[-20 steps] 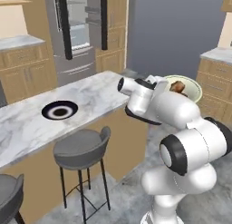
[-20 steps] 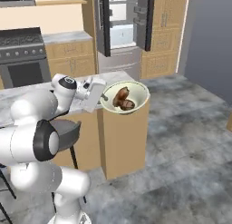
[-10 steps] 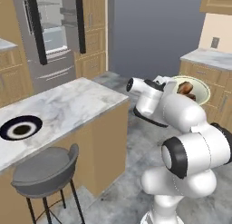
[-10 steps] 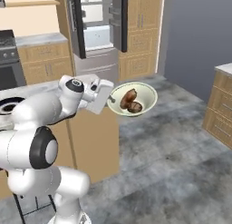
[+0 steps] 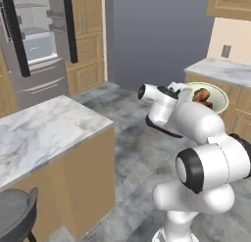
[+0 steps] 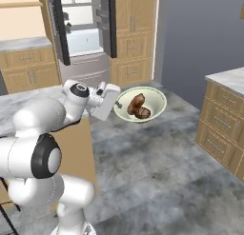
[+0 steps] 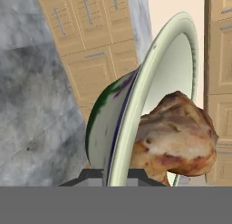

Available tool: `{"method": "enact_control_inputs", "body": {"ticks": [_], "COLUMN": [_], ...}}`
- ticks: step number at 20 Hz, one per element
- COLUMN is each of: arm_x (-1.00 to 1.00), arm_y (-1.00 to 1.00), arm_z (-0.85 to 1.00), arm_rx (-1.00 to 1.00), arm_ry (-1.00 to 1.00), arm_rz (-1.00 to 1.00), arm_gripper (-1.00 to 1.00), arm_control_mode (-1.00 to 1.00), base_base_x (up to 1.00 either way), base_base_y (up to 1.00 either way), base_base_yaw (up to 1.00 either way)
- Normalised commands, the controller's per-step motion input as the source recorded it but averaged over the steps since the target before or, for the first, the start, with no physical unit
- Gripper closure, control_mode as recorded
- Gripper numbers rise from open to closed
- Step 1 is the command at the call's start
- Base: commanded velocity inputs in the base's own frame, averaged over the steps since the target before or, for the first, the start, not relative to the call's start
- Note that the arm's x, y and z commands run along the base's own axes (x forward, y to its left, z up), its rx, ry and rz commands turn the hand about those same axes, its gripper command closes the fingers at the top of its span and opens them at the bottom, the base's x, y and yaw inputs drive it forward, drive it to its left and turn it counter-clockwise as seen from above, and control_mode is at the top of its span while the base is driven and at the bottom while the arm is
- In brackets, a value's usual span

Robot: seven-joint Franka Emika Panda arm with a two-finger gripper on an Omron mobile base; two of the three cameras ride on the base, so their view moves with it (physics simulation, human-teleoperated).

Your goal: Pick the chicken drumstick and potato from their plates and place them in the bowl. Then put the bowl in the fridge.

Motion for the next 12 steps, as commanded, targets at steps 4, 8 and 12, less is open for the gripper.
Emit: {"method": "enact_control_inputs", "body": {"ticks": [4,8,12], "arm_x": [0.00,0.00,0.00], "arm_y": [0.00,0.00,0.00], "arm_z": [0.00,0.00,0.00], "arm_rx": [0.00,0.00,0.00], "arm_ry": [0.00,0.00,0.00], "arm_rz": [0.00,0.00,0.00], "arm_gripper": [1.00,1.00,1.00], "arm_control_mode": [1.00,1.00,1.00], "base_base_x": [0.76,0.75,0.78], "base_base_y": [-0.42,-0.36,-0.30], "base_base_yaw": [0.12,0.20,0.23]}}
